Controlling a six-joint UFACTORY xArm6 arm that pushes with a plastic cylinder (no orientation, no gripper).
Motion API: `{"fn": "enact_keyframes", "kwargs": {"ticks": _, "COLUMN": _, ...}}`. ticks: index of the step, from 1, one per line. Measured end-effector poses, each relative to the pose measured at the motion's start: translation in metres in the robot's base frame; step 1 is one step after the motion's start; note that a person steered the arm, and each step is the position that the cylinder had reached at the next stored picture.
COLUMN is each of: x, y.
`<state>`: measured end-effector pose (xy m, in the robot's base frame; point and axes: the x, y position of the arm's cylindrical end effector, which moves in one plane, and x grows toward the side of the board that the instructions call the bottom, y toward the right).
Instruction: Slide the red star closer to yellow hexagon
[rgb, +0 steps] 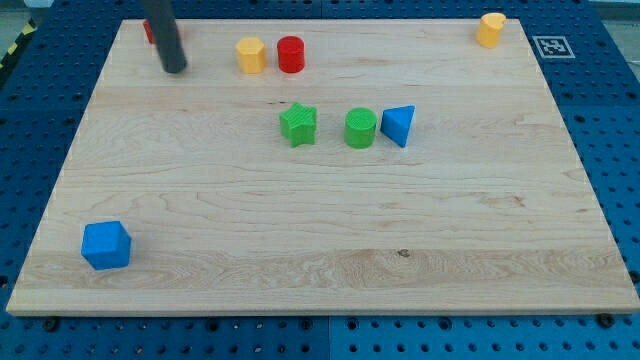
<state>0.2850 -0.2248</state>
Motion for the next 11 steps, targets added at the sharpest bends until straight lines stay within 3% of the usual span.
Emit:
{"fn": "enact_keyframes", "kwargs": {"ticks": 2, "x": -0.077, "y": -0.080}}
{"fn": "enact_keyframes", "kwargs": {"ticks": 3, "x": -0.094, "y": -0.079}}
{"fn": "enact_keyframes", "kwargs": {"ticks": 11, "x": -0.067, "y": 0.016}}
